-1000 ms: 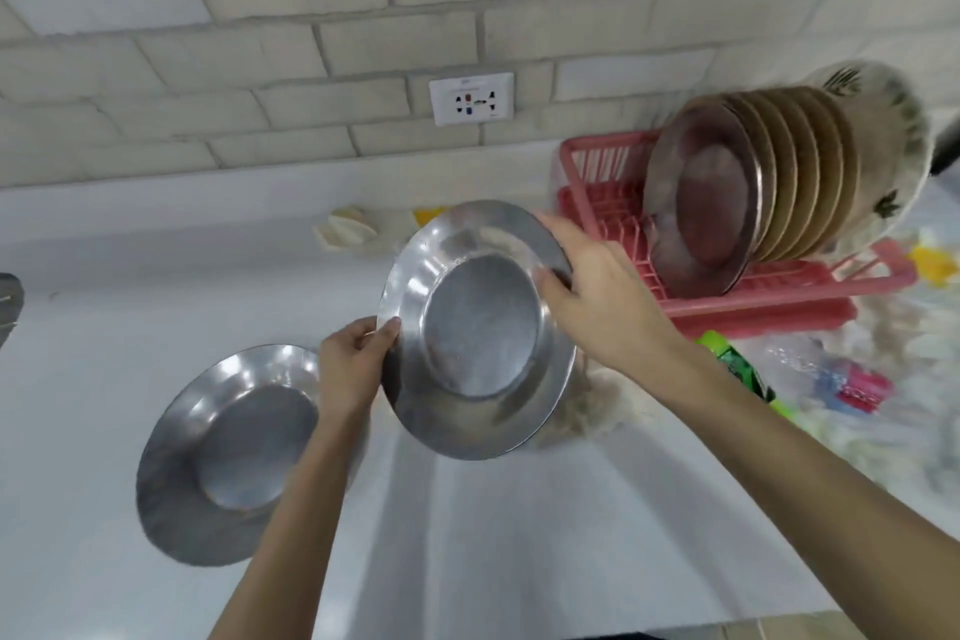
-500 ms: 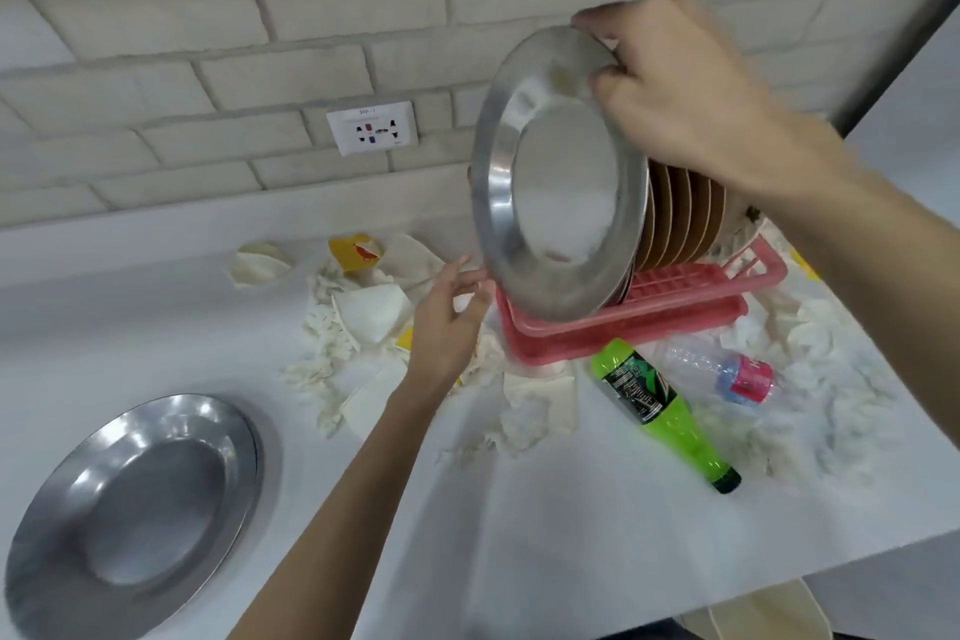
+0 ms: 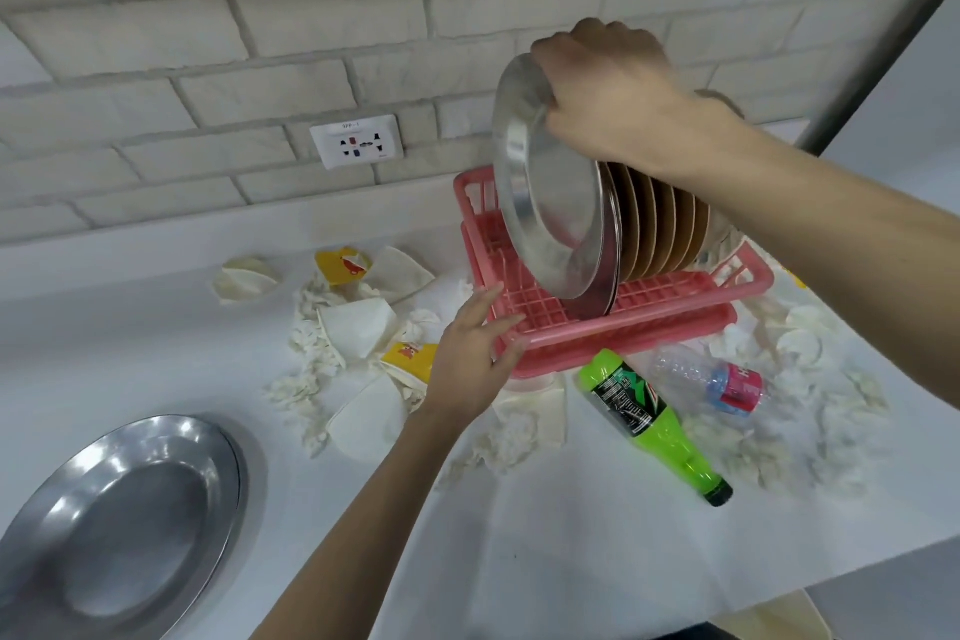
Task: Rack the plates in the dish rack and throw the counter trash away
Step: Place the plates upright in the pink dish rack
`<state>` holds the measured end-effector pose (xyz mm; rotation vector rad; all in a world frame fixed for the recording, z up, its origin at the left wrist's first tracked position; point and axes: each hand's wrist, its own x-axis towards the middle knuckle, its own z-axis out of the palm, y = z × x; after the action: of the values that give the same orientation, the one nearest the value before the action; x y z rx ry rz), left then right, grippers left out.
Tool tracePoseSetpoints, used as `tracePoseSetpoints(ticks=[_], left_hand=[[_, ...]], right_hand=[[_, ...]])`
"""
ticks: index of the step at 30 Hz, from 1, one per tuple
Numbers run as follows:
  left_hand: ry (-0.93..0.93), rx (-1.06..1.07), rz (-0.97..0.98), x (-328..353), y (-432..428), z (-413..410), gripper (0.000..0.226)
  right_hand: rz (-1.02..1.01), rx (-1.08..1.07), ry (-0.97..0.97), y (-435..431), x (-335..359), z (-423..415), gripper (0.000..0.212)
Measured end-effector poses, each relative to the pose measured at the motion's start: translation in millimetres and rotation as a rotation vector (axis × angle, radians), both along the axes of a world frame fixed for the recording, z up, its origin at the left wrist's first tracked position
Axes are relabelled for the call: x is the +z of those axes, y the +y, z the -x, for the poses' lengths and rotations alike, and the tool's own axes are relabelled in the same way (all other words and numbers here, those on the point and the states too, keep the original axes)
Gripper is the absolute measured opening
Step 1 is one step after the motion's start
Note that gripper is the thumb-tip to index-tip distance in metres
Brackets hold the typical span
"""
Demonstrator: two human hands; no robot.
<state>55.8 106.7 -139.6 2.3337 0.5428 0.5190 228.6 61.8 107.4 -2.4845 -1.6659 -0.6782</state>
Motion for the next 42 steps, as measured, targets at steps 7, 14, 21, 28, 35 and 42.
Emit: tracePoseSetpoints(ticks=[7, 14, 21, 28, 35, 42], left_hand=[[-0.028, 0.000, -0.004, -6, 5, -1, 0.041], [-0.046, 0.020, 0.016, -10, 4, -1, 0.041], [-0.075, 0.023, -0.001, -15, 6, -2, 0.051], [-0.100, 0.021, -0.002, -19, 5, -2, 0.049], [-0.127, 0.024, -0.008, -20, 4, -2, 0.046], [-0.107, 0.019, 0.016, -18, 4, -1, 0.047]], right_hand=[[0.227, -0.072, 0.050, 26, -15, 0, 0.019], [0.321, -0.088, 0.026, 35, -39, 0, 0.030], [0.359, -0.095, 0.026, 45, -62, -6, 0.022], [0.409, -0.077, -0.044, 46, -83, -13, 0.005], [0.441, -0.129, -0.242, 38, -86, -21, 0.032], [0.402, -0.136, -0.207, 27, -87, -27, 0.042]])
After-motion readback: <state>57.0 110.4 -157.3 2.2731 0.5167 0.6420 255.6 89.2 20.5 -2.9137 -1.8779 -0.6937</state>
